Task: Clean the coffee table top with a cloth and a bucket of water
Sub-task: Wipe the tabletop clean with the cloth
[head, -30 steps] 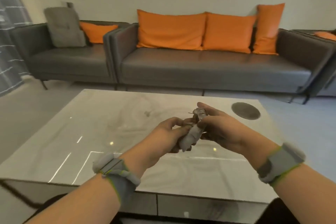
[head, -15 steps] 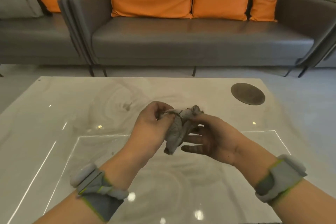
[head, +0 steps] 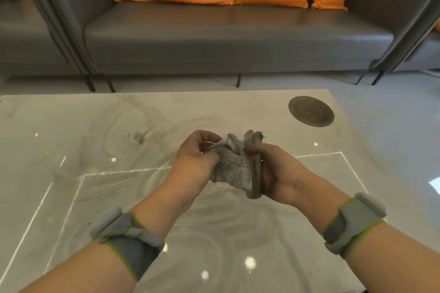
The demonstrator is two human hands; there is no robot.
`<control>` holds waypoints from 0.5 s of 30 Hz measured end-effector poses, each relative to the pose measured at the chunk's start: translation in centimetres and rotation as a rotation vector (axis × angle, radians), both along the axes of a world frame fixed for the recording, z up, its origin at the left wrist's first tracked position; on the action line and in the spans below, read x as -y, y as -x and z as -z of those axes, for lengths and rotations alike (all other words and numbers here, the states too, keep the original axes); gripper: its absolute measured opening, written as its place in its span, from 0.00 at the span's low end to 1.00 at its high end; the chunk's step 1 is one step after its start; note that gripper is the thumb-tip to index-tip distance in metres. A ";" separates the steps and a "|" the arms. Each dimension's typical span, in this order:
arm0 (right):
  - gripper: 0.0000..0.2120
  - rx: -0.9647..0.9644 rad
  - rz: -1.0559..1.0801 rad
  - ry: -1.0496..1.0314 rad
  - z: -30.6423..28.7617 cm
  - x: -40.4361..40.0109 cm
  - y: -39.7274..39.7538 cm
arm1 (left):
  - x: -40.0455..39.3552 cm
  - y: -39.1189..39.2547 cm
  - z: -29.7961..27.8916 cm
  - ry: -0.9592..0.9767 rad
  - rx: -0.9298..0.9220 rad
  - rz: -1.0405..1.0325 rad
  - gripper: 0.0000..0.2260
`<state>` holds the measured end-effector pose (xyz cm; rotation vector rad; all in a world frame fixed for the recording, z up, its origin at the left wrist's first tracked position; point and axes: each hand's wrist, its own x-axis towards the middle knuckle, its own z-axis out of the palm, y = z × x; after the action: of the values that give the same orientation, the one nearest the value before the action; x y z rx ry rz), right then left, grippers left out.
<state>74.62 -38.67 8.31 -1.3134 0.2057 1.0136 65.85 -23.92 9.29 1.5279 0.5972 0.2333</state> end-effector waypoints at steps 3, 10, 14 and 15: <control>0.15 0.146 0.032 0.107 0.2 0.8 -0.1 | 0.5 -0.4 0.1 0.058 -0.056 -0.046 0.15; 0.15 0.351 0.007 0.052 -1.2 3.2 -0.2 | 1.2 0.1 0.2 0.329 -0.259 0.179 0.13; 0.12 0.406 0.018 0.198 -1.2 3.9 -0.3 | 1.3 -0.2 0.7 0.190 -0.185 0.047 0.15; 0.11 0.411 0.010 0.245 -1.1 3.9 -0.3 | 1.1 -0.2 0.8 0.168 -0.160 -0.001 0.15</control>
<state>74.94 -42.59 9.40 -1.7119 0.0223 0.7040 66.08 -25.02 8.46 1.3916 0.7259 0.0596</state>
